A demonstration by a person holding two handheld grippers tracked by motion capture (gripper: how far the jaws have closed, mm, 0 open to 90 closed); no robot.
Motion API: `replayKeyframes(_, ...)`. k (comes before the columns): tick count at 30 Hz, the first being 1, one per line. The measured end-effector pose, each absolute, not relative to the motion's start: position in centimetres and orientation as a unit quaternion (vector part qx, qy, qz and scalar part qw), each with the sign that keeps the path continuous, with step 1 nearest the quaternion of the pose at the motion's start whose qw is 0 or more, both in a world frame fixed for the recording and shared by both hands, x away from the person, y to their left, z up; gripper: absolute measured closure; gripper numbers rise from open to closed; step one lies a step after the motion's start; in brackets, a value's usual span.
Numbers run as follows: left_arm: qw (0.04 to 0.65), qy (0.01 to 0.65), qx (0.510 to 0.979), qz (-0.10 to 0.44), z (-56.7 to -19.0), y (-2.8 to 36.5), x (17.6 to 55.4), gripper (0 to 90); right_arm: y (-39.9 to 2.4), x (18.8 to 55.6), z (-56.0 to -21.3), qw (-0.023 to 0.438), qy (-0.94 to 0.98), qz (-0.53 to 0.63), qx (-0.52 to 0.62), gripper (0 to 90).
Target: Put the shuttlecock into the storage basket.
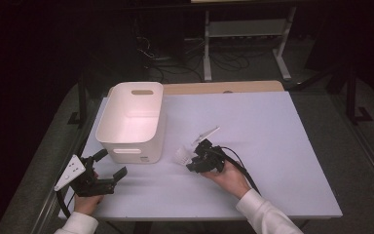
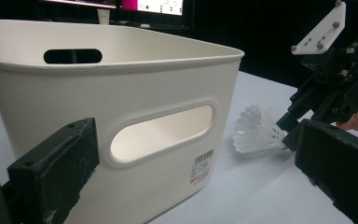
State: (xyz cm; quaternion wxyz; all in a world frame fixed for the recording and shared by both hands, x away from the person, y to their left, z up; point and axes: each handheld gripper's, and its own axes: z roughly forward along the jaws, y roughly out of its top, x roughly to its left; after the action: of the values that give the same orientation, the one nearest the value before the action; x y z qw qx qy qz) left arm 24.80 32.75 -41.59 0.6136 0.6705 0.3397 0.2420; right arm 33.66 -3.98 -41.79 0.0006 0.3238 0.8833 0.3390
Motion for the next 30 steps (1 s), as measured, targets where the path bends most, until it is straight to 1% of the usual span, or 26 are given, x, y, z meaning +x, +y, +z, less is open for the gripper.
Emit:
replayKeyframes(2, 0.613, 0.339, 0.671, 0.243, -41.6, 32.8, 24.8, 0.0, -4.1, 33.6, -41.6, -0.004, 0.882, 0.341, 0.325, 63.9)
replayKeyframes(30, 0.613, 0.340, 0.671, 0.243, -41.6, 32.8, 24.8, 0.0, -4.4, 34.1, -38.3, 0.014, 0.880, 0.356, 0.313, 63.9)
